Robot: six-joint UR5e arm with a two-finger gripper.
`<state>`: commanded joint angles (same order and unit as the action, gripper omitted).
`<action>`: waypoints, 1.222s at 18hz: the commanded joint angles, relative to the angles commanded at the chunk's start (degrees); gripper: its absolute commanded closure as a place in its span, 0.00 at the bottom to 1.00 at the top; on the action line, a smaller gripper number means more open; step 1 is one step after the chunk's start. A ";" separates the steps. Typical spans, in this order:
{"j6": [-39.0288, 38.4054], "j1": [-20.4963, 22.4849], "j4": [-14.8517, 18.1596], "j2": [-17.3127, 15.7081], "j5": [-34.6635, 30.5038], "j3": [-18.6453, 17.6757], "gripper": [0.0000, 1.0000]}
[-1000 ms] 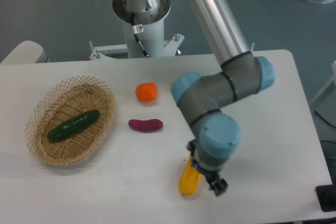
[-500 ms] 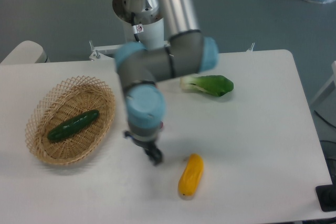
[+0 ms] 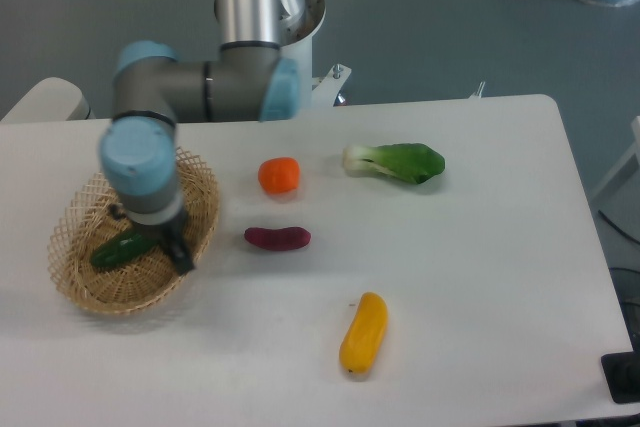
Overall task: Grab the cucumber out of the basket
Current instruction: 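Lower the gripper onto the green cucumber in the basket and close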
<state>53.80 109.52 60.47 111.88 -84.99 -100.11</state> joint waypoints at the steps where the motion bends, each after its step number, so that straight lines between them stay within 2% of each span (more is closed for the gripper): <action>1: -1.76 -0.53 -0.17 0.44 -0.09 0.00 0.00; 3: -3.79 -1.76 -1.84 1.75 -0.17 -0.09 0.00; 7: -8.96 -3.26 -7.72 5.09 -1.23 -0.35 0.00; 12: -10.21 -3.70 -7.91 5.63 -2.90 -0.35 0.00; 13: -10.21 -3.70 -7.91 5.63 -2.99 -0.35 0.08; 15: -10.30 -3.70 -7.91 5.54 -3.16 -0.35 0.55; 16: -10.39 -3.70 -7.82 5.54 -3.16 -0.35 0.72; 17: -10.47 -3.70 -7.82 5.45 -3.16 -0.26 0.83; 18: -10.56 -3.70 -7.65 5.36 -3.16 -0.09 0.89; 22: -10.47 -3.18 -6.60 3.96 -3.16 1.40 0.89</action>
<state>43.33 106.35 53.87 115.84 -88.16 -98.71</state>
